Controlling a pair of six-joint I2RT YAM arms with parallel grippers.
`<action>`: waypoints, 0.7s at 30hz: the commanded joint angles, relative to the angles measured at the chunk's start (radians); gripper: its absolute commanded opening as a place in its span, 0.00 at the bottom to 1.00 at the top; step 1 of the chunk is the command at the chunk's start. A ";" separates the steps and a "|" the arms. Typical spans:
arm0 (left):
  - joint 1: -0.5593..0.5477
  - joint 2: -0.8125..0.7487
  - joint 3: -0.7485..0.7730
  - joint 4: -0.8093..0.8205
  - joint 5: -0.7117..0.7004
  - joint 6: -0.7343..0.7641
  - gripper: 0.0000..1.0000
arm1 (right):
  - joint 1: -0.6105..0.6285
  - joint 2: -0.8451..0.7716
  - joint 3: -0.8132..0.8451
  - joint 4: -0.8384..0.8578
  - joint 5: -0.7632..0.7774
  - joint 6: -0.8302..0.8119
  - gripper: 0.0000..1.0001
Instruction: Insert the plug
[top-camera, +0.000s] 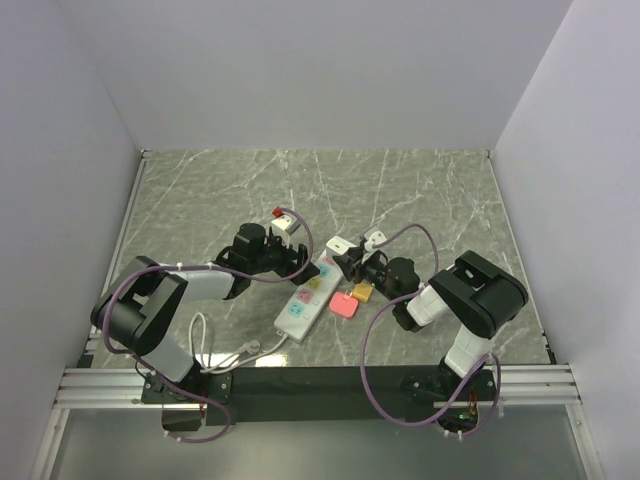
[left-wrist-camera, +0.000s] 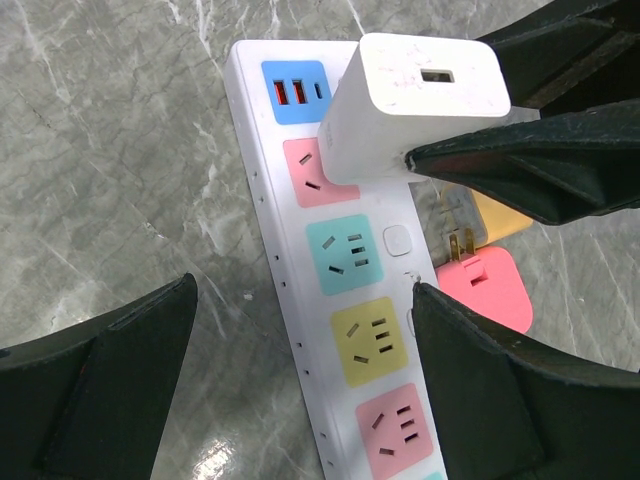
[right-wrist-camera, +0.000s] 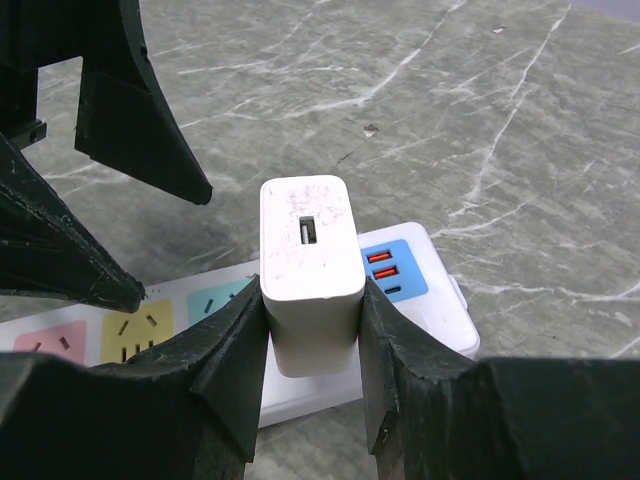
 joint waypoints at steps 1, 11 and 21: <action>0.003 -0.003 -0.004 0.041 0.024 -0.008 0.94 | -0.001 0.039 0.016 0.223 -0.012 -0.024 0.00; 0.005 -0.049 -0.010 0.031 0.001 -0.035 0.94 | -0.002 0.056 0.005 0.215 -0.023 -0.039 0.00; 0.008 -0.041 0.073 0.086 0.032 -0.183 0.95 | 0.002 0.062 -0.066 0.259 -0.023 -0.041 0.00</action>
